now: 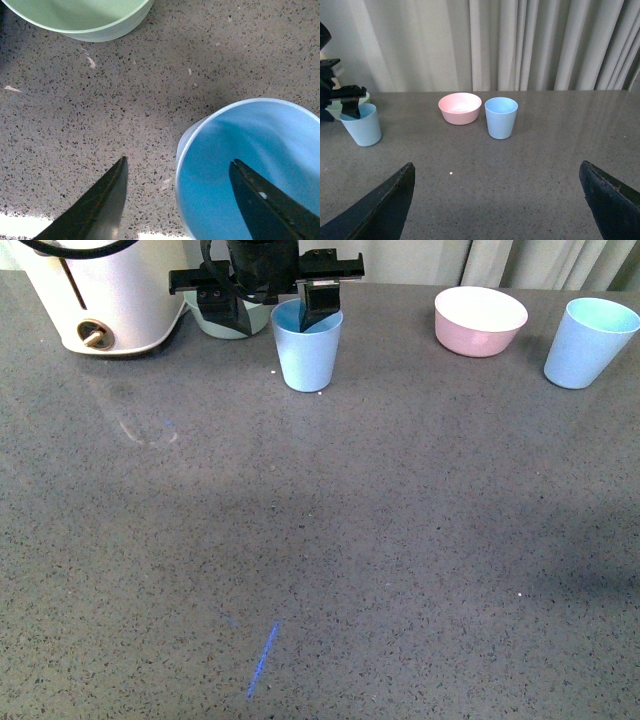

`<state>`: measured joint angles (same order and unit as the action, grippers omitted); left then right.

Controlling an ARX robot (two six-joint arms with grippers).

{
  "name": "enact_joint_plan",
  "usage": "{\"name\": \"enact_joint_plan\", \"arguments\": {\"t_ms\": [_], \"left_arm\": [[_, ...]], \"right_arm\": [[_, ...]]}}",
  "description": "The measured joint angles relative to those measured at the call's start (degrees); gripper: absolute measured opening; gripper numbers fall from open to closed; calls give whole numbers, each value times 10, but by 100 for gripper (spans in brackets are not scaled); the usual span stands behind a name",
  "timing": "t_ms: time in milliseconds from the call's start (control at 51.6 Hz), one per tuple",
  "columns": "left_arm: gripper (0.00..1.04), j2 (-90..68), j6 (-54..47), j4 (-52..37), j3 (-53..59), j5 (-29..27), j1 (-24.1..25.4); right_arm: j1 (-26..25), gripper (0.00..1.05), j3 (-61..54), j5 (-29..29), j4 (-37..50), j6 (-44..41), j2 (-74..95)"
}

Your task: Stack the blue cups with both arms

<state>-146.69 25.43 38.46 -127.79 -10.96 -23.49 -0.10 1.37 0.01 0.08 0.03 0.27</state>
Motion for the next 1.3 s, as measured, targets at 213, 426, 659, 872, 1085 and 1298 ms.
{"name": "enact_joint_plan", "arguments": {"t_ms": [213, 426, 659, 872, 1085, 1298], "left_arm": [[25, -12, 3, 18, -15, 0, -1], [2, -16, 10, 27, -24, 4, -3], [2, 11, 7, 28, 13, -18, -17], [2, 63, 18, 14, 68, 8, -54], [2, 67, 30, 16, 67, 18, -92], [2, 52, 30, 29, 60, 18, -113]], "right_arm": [[0, 96, 0, 0, 0, 0, 0], [0, 96, 0, 0, 0, 0, 0], [0, 96, 0, 0, 0, 0, 0], [0, 96, 0, 0, 0, 0, 0], [0, 96, 0, 0, 0, 0, 0], [0, 96, 0, 0, 0, 0, 0]]}}
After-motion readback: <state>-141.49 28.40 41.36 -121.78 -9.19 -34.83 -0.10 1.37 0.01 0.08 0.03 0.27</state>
